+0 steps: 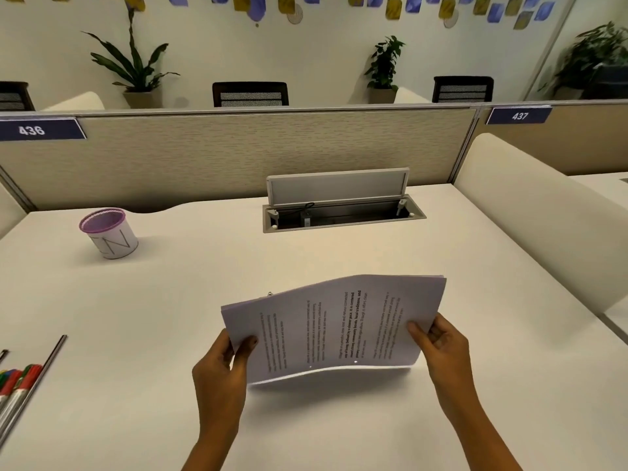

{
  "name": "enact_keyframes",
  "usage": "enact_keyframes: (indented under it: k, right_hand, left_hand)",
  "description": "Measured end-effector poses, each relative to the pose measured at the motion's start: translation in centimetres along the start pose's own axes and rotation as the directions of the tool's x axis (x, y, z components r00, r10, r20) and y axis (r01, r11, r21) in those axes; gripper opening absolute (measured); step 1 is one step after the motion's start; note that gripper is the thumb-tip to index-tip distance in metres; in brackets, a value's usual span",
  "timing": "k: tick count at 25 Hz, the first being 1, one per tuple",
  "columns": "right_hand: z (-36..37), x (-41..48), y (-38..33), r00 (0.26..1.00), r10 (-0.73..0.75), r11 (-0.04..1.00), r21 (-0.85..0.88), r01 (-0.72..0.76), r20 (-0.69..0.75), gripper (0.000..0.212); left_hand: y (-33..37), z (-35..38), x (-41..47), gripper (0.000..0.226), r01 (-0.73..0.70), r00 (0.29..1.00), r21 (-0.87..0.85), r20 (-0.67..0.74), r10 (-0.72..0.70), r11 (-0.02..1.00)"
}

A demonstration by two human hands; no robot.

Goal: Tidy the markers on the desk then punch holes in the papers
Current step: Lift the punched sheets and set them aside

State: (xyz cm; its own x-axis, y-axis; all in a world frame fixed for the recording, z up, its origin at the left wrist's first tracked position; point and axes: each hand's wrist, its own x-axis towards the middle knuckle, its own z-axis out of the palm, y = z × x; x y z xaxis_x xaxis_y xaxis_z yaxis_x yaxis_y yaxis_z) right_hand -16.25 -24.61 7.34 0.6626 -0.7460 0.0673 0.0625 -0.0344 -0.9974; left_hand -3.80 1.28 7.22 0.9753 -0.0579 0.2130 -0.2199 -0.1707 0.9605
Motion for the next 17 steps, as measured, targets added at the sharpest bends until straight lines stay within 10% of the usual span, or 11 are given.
enact_keyframes:
  k: [17]
  right_hand:
    - [-0.1, -0.1, 2.0, 0.999, 0.041, 0.992, -0.121, -0.041, -0.008, 0.024]
  left_hand:
    - [-1.7, 0.5, -0.3, 0.025, 0.058, 0.998, 0.050, 0.004, -0.058, 0.997]
